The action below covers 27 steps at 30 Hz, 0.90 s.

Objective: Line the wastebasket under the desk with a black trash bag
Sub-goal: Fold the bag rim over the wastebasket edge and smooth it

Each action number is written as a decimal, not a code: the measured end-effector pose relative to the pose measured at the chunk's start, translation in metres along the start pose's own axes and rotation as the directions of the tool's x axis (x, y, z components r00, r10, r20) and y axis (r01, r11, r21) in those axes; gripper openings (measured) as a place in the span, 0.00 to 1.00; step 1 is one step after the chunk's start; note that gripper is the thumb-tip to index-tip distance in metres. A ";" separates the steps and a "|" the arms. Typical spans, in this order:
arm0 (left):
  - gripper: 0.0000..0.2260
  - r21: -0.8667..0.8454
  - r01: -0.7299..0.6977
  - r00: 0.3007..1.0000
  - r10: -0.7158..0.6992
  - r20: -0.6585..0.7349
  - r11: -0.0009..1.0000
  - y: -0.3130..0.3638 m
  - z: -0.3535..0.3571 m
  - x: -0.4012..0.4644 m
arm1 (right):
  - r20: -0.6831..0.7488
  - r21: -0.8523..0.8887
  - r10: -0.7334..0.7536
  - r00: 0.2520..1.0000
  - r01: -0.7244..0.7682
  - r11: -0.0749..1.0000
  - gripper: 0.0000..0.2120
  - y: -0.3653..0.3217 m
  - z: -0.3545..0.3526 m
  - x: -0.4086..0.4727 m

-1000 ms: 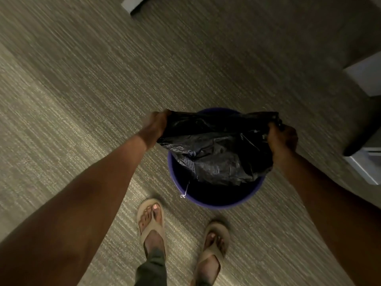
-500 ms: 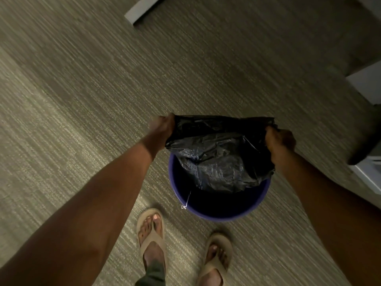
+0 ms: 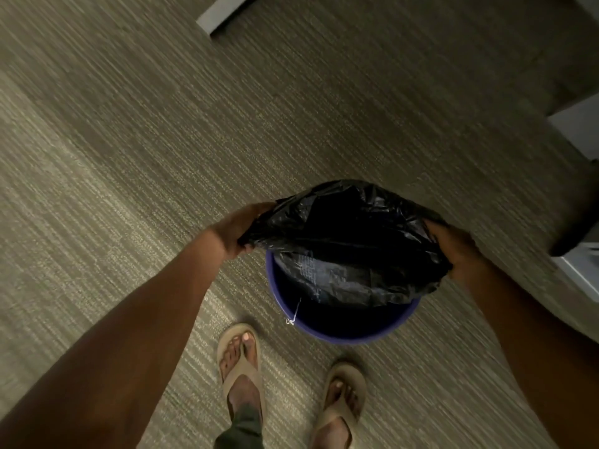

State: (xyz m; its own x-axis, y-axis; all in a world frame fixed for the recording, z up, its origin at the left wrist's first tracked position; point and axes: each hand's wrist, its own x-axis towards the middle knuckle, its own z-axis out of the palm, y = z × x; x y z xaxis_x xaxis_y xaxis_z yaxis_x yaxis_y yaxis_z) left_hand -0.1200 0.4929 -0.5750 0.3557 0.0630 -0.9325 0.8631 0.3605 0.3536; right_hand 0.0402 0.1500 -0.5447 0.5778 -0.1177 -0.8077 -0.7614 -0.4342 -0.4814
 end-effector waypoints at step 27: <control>0.07 0.923 -0.315 0.612 0.696 0.375 -0.221 -0.125 0.048 -0.093 | 0.485 -0.628 -0.790 0.375 0.778 -0.016 0.10 0.124 -0.032 -0.091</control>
State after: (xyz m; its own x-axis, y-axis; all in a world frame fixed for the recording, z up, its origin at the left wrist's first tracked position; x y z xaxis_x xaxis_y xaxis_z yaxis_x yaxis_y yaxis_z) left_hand -0.2437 0.3970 -0.5289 0.9532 -0.0596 -0.2964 0.0284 -0.9584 0.2841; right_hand -0.0970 0.0782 -0.5203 0.6758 0.7318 -0.0877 0.6462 -0.6455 -0.4071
